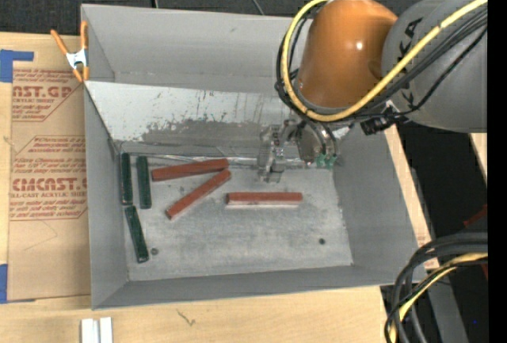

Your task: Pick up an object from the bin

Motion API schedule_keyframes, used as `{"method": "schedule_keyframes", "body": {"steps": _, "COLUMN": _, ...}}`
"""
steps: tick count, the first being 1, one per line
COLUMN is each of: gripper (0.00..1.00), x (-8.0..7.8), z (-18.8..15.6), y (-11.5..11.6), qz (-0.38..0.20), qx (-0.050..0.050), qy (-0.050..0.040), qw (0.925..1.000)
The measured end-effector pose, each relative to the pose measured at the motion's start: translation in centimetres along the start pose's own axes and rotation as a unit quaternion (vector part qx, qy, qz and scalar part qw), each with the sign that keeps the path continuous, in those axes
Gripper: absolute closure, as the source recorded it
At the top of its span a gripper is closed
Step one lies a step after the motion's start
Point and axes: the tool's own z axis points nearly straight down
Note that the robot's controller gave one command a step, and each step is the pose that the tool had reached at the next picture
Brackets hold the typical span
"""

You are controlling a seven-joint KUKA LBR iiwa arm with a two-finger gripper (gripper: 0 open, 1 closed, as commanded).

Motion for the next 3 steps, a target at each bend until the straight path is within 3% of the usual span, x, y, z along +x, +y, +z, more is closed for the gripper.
{"method": "schedule_keyframes", "body": {"steps": 1, "gripper": 0.00, "x": 0.0, "z": 0.0, "y": 0.0, "qz": 0.000, "qx": 0.000, "qy": 0.0005, "qw": 1.0000}}
{"method": "schedule_keyframes", "body": {"steps": 2, "gripper": 0.00, "x": 0.0, "z": 0.0, "y": 0.0, "qz": 0.000, "qx": 0.000, "qy": 0.0006, "qw": 1.0000}}
{"method": "schedule_keyframes", "body": {"steps": 3, "gripper": 0.00, "x": -0.2, "z": 4.2, "y": -1.6, "qz": -0.032, "qx": 0.000, "qy": -0.0026, "qw": 0.9995}}
